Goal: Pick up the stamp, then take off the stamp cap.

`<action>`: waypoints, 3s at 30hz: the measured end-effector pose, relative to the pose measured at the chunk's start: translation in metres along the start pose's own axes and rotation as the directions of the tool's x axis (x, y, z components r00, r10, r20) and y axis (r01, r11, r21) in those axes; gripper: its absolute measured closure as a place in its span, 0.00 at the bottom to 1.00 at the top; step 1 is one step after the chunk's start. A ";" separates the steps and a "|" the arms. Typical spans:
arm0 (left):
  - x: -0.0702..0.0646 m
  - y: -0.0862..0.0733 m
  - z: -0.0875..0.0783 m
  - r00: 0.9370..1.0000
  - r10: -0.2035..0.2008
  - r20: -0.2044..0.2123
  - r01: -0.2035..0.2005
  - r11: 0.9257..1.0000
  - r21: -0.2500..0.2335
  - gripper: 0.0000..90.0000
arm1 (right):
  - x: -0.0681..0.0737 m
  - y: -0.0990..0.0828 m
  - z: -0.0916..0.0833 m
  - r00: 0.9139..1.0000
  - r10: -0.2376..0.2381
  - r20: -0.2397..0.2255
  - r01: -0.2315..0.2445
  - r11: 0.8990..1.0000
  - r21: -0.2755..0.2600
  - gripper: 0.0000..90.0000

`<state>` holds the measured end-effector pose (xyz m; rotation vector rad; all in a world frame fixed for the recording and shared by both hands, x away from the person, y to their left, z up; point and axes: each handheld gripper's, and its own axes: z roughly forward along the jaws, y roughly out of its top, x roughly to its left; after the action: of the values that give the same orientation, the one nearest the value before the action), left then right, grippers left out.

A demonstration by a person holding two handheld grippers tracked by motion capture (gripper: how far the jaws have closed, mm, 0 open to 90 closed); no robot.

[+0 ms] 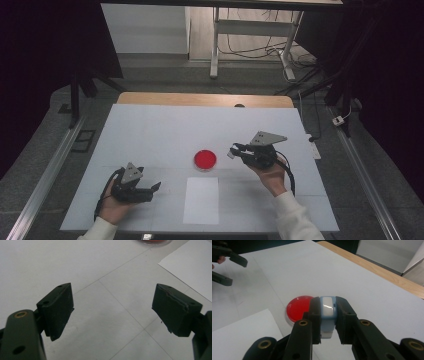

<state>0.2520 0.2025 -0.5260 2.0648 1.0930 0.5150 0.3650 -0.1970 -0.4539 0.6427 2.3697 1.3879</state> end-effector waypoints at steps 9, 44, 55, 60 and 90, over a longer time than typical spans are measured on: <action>0.000 0.000 0.000 1.000 0.002 0.002 -0.002 1.000 -0.001 0.20 | 0.016 -0.006 0.001 0.999 -0.034 -0.018 0.034 0.999 0.026 0.83; -0.006 0.000 -0.004 1.000 -0.016 0.020 0.016 0.999 -0.037 0.20 | 0.064 -0.022 0.005 0.993 -0.027 -0.116 0.028 1.000 0.012 0.83; -0.007 0.004 -0.002 0.999 -0.015 0.039 0.017 0.998 -0.057 0.20 | 0.059 -0.020 0.002 0.994 -0.007 -0.111 0.006 1.000 -0.009 0.83; -0.009 0.007 -0.002 0.999 -0.008 0.045 0.011 0.998 -0.067 0.20 | 0.056 -0.020 0.003 0.995 0.000 -0.103 -0.001 1.000 -0.013 0.83; -0.033 0.036 0.009 0.995 0.041 0.094 -0.036 0.998 -0.060 0.20 | 0.066 -0.016 0.009 0.993 -0.017 -0.119 0.015 1.000 -0.018 0.83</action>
<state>0.2580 0.1581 -0.5050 2.0413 0.9739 0.4576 0.3102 -0.1627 -0.4757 0.5490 2.4456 1.4770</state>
